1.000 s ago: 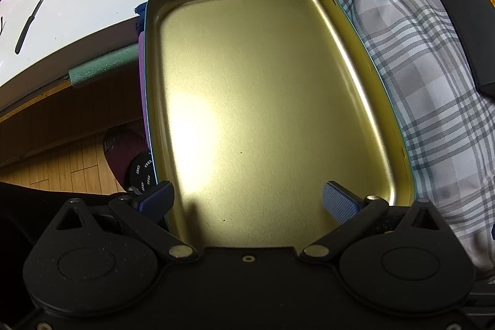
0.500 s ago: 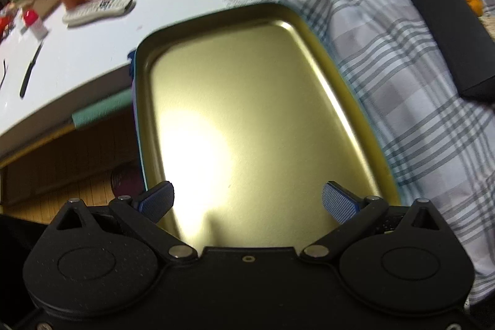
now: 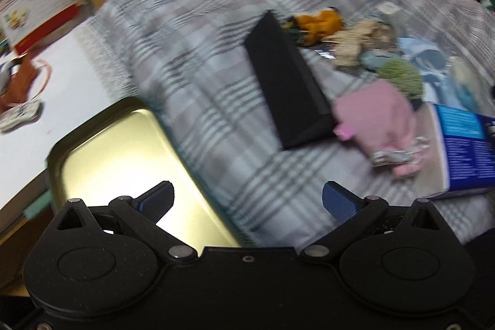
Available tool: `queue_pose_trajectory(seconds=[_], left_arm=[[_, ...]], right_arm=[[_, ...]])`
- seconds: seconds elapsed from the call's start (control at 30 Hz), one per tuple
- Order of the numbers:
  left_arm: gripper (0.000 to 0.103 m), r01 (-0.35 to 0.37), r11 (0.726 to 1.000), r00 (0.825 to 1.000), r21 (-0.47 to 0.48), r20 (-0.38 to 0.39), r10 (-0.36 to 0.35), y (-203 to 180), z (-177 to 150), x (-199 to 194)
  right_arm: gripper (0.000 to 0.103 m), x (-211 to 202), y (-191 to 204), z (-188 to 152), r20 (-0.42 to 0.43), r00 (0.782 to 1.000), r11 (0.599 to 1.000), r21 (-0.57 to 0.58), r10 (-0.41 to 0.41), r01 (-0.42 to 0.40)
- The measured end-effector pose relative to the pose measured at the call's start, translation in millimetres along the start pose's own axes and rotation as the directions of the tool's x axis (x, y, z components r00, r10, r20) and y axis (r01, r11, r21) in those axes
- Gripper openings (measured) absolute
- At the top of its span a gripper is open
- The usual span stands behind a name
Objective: Organize soft objects
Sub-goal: 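Grasp the pink pouch with the left gripper while the right grasps the bagged sponge brush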
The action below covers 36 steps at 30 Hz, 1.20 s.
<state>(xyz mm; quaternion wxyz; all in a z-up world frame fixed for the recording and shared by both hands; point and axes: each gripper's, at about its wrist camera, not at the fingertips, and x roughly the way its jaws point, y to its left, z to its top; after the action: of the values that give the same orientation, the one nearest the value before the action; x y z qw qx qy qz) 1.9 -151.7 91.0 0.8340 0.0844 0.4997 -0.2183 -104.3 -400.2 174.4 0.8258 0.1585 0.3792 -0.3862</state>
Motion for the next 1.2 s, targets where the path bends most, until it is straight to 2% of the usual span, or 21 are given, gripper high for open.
queue_pose_trajectory(seconds=[0.2, 0.43, 0.6, 0.73, 0.83, 0.9, 1.0, 1.07, 1.13, 1.2], left_arm=[[0.099, 0.064, 0.994, 0.998, 0.086, -0.031, -0.062, -46.7, 17.5, 9.0], [0.099, 0.106, 0.984, 0.992, 0.142, -0.076, -0.096, -77.4, 27.7, 28.6], [0.099, 0.118, 0.981, 0.989, 0.156, -0.107, -0.102, -90.2, 32.5, 42.0], [0.098, 0.130, 0.979, 0.987, 0.156, -0.118, -0.113, -100.3, 38.3, 51.0], [0.097, 0.118, 0.983, 0.989, 0.140, -0.107, -0.104, -104.3, 44.1, 55.5], [0.095, 0.138, 0.984, 0.985, 0.111, -0.123, -0.124, -101.0, 49.2, 59.8], [0.091, 0.186, 0.981, 0.974, 0.059, -0.142, -0.176, -92.1, 54.3, 66.1], [0.084, 0.196, 0.980, 0.971, 0.046, -0.145, -0.188, -90.4, 55.2, 68.3], [0.068, 0.210, 0.976, 0.967, 0.052, -0.155, -0.200, -93.1, 56.1, 69.9], [0.064, 0.203, 0.977, 0.970, 0.072, -0.150, -0.190, -99.0, 56.1, 68.5]], right_arm=[[0.102, 31.4, -25.5, 3.3, -0.020, 1.000, 0.994, 0.107, -0.023, 0.025], [0.102, 59.6, -36.5, 9.7, -0.045, 0.999, 0.991, 0.136, -0.003, 0.009], [0.102, 58.0, -45.2, 13.8, -0.038, 0.998, 0.999, 0.024, 0.044, -0.043], [0.102, 55.2, -49.6, 16.6, -0.012, 1.000, 0.997, -0.077, 0.028, -0.029], [0.102, 54.3, -56.0, 20.2, 0.007, 1.000, 0.994, -0.107, 0.020, -0.019], [0.102, 54.8, -62.6, 23.9, 0.006, 0.999, 0.994, -0.106, 0.037, -0.037], [0.102, 57.0, -71.1, 29.1, -0.002, 0.996, 0.989, -0.119, 0.088, -0.087], [0.102, 55.8, -74.4, 30.5, 0.000, 0.992, 0.980, -0.154, 0.124, -0.123], [0.102, 53.5, -73.9, 30.0, 0.011, 0.989, 0.970, -0.194, 0.150, -0.145], [0.102, 51.1, -70.6, 27.5, 0.026, 0.985, 0.958, -0.236, 0.171, -0.161]])
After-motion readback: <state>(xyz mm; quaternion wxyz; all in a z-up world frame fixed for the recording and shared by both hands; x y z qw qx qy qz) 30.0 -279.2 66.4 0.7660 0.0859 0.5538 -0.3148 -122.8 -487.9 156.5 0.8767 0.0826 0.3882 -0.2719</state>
